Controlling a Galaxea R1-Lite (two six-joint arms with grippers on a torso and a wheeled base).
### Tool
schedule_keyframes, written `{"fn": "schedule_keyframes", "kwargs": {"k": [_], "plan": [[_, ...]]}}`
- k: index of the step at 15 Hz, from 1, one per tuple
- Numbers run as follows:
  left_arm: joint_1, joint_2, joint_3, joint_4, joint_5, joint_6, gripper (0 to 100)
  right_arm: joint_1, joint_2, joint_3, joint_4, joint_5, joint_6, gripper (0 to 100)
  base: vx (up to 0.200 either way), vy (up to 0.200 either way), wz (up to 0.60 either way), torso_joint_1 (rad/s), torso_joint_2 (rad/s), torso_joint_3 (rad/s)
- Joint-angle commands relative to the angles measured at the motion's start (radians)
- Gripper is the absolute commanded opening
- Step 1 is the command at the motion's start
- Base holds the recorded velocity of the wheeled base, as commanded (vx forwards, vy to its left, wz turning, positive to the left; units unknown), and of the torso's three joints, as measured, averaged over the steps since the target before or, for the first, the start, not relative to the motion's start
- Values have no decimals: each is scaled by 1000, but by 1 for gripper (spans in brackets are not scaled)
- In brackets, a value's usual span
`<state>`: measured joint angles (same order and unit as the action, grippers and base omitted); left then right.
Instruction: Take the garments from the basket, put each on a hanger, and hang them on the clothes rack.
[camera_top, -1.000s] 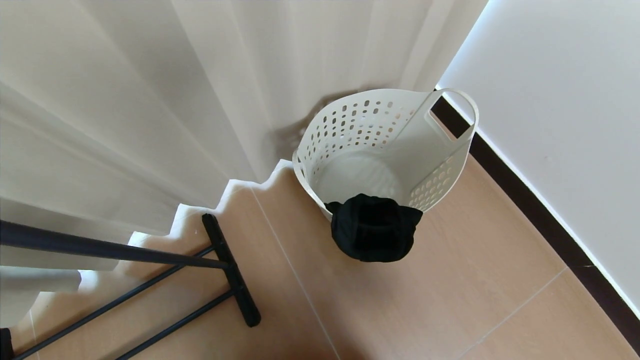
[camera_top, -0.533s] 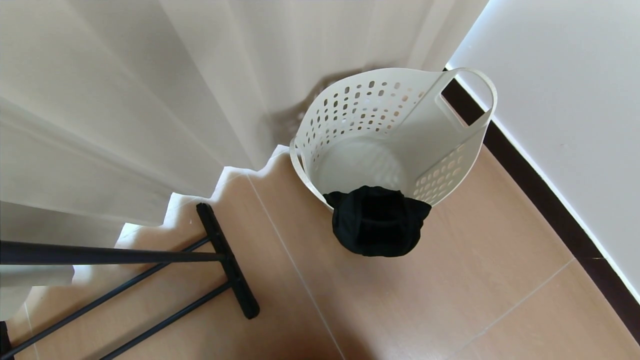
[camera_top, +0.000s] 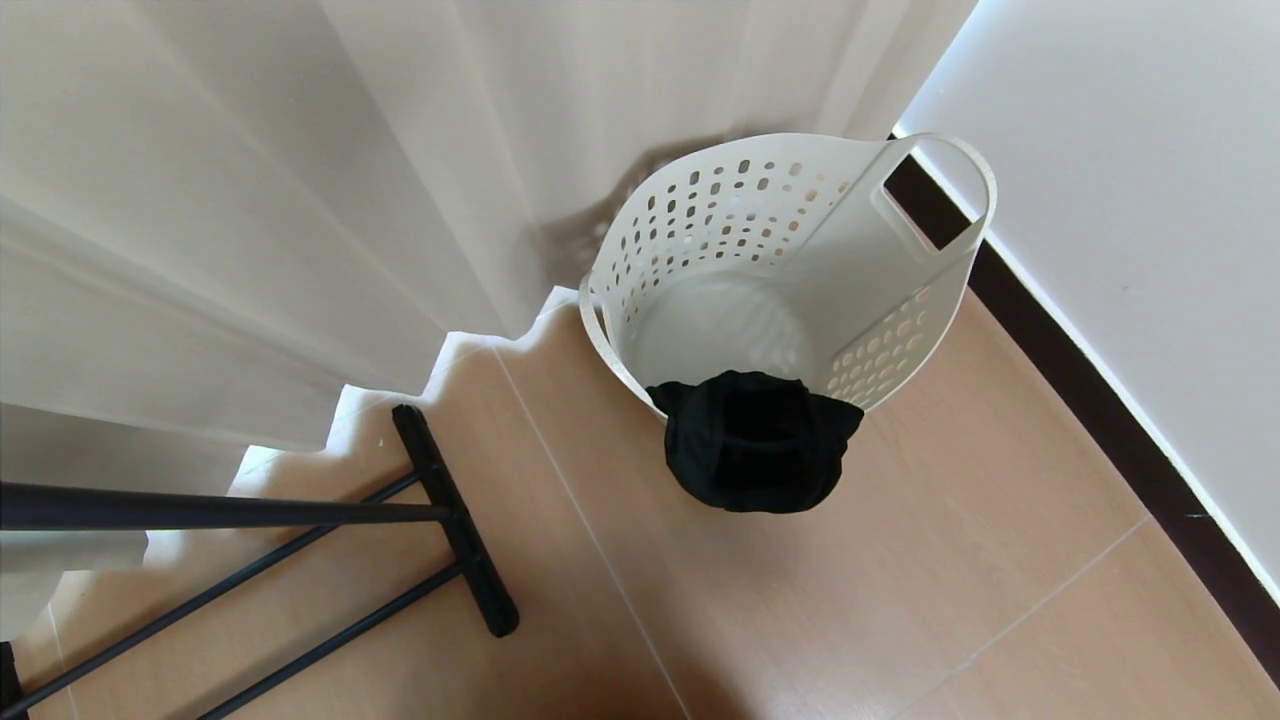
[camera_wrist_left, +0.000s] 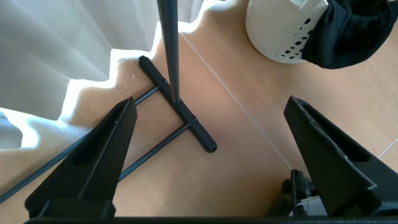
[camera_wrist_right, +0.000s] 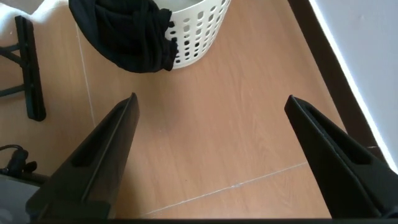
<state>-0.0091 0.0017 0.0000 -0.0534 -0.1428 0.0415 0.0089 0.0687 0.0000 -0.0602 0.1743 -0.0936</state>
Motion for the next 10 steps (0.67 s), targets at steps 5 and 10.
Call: {"fn": "schedule_keyframes", "kwargs": {"k": [5, 10], "plan": [[0, 0, 0, 0, 0, 0, 100, 258, 649, -216, -52, 34, -86, 100, 0, 0, 0, 0, 0, 0], [0, 0, 0, 0, 0, 0, 100, 388, 1112, -574, -50, 14, -322, 100, 0, 0, 0, 0, 0, 0]]}}
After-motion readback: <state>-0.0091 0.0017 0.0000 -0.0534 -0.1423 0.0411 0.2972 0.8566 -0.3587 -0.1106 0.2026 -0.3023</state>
